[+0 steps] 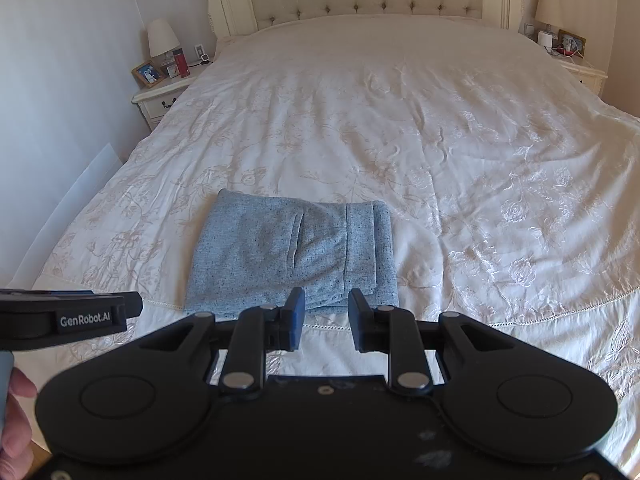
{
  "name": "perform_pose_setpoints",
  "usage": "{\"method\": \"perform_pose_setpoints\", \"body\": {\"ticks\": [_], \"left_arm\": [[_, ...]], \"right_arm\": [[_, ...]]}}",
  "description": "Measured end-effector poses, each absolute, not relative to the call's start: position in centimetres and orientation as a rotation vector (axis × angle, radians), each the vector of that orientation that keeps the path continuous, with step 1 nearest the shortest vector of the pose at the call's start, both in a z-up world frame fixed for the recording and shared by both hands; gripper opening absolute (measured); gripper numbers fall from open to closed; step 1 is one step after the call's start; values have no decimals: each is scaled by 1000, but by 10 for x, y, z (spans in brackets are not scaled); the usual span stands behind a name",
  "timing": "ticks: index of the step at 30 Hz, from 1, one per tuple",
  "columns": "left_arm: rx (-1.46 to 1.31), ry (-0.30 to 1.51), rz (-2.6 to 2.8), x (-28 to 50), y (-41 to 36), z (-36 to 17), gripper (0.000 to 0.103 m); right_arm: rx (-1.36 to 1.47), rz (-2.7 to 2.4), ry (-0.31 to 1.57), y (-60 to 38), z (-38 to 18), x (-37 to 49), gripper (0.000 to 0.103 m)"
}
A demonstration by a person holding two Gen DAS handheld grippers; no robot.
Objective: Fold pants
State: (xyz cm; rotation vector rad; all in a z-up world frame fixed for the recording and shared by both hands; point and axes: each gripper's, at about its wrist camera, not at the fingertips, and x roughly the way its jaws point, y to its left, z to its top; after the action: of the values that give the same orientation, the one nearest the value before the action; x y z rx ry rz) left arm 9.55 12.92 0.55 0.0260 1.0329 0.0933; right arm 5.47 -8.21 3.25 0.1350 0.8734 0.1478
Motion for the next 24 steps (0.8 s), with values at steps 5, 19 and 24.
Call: {"method": "perform_pose_setpoints", "body": {"ticks": [5, 19, 24], "left_arm": [[29, 1034, 91, 95, 128, 6, 54], [41, 1051, 69, 96, 128, 4, 54], [46, 1051, 67, 96, 127, 4, 54]], "right_arm": [[137, 148, 876, -82, 32, 56, 26], [139, 155, 883, -84, 28, 58, 26], [141, 158, 885, -85, 27, 59, 26]]}}
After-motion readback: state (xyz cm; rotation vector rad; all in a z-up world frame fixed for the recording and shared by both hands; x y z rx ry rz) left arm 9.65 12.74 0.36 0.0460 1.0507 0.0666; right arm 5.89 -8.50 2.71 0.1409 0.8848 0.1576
